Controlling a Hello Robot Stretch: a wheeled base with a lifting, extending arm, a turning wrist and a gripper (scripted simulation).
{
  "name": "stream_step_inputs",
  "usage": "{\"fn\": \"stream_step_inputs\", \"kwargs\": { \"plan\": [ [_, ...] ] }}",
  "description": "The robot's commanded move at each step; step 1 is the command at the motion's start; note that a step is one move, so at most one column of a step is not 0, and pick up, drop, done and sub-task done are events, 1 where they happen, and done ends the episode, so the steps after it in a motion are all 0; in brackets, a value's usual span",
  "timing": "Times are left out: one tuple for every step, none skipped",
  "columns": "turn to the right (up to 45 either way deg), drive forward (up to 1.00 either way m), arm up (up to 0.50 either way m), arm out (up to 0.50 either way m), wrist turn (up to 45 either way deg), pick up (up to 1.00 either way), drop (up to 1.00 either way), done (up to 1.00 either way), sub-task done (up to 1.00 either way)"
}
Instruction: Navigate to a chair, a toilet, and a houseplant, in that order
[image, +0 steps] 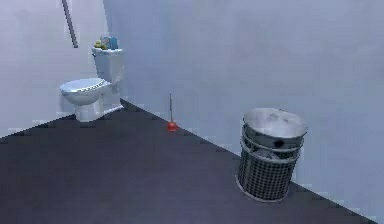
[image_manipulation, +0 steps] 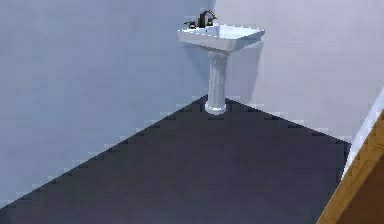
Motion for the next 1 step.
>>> {"fn": "stream_step_inputs", "kwargs": {
  "plan": [
    [0.0, 0.50, 0.00, 0.00, 0.0, 0.00, 0.00, 0.00, 0.00]
  ]
}}
